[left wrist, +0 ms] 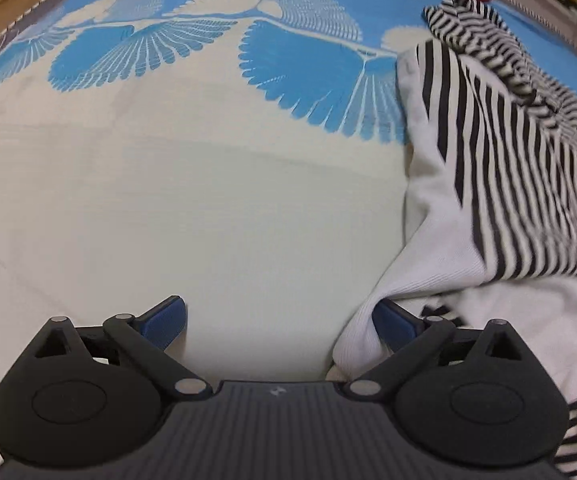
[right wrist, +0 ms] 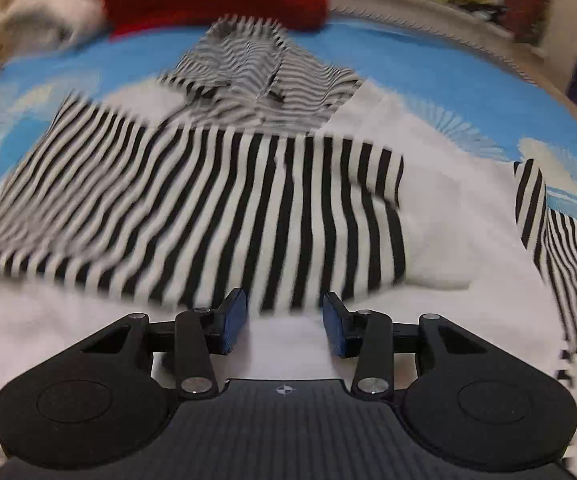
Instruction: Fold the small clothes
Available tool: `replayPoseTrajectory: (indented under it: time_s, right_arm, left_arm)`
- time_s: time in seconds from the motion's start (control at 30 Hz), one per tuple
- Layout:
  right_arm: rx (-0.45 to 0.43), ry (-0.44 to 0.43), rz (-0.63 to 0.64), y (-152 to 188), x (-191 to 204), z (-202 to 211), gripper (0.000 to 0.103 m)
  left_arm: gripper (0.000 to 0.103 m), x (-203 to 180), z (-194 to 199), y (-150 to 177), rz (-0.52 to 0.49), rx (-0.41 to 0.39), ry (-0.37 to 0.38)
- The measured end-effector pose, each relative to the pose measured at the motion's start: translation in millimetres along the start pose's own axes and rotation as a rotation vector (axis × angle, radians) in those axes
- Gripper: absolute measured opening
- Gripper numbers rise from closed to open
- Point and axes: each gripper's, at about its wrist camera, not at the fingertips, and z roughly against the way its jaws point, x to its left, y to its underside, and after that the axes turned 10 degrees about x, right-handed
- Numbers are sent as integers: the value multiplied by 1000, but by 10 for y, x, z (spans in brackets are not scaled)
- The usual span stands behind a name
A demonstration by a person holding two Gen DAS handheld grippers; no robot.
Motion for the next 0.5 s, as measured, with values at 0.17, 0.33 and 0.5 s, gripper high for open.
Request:
replayPoseTrajectory:
  time_s: [0.17, 0.33, 0.5]
  right_arm:
    - [15, -36, -58, 111, -217, 143, 50]
    - [-106, -133, -121, 77, -201, 259, 69]
    - [-2, -67, -36, 102, -5, -29, 71]
  left_arm:
    - [103, 12, -22, -2, -19, -18, -38]
    - [102, -15, 329, 197, -13, -96, 74]
    - [102, -203, 267, 251, -133, -27, 81]
